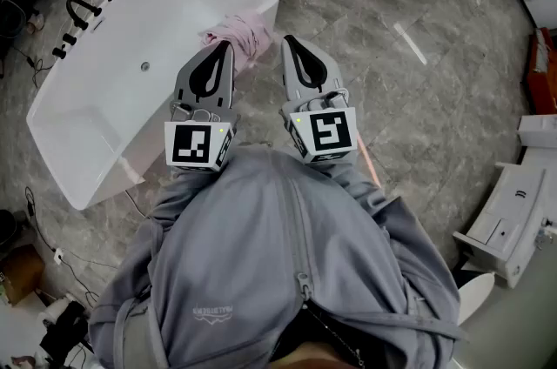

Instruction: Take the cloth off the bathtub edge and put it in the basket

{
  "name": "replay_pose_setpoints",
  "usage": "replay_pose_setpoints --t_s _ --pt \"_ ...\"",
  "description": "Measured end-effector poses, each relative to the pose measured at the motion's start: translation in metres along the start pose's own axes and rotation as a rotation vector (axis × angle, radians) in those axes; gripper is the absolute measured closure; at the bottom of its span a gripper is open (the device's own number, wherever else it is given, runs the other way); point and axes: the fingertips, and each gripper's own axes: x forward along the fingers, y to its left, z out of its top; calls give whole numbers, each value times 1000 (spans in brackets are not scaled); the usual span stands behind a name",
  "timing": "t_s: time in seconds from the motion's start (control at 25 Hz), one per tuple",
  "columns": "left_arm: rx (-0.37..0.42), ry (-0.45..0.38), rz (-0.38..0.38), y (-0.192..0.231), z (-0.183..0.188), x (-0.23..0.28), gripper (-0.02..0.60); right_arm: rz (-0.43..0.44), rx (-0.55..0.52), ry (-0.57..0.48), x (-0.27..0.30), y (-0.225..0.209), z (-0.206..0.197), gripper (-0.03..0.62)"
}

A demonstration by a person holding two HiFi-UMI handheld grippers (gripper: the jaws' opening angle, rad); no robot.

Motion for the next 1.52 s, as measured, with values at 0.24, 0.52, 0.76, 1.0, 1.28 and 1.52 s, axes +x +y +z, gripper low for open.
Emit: replay_pose_setpoints --t_s 0.24,0.52,0.76,1.0,1.28,1.52 --pt "0 5 -5 -3 -2 2 572 -1 -4 -7 -1 -3 0 591" --pt "-1 3 11 -2 -3 4 572 3 -11 -2 -1 -8 -3 591" --pt "-3 13 53 -3 -8 4 572 41 -1 -23 -2 -14 -7 591" --pt "-7 31 97 -2 -19 2 572 62 29 4 -1 -21 -24 591" --pt "-24 38 113 15 -32 17 572 79 35 19 23 -29 -36 591" --pt "-21 40 97 43 -47 57 572 64 50 22 63 -47 -51 591"
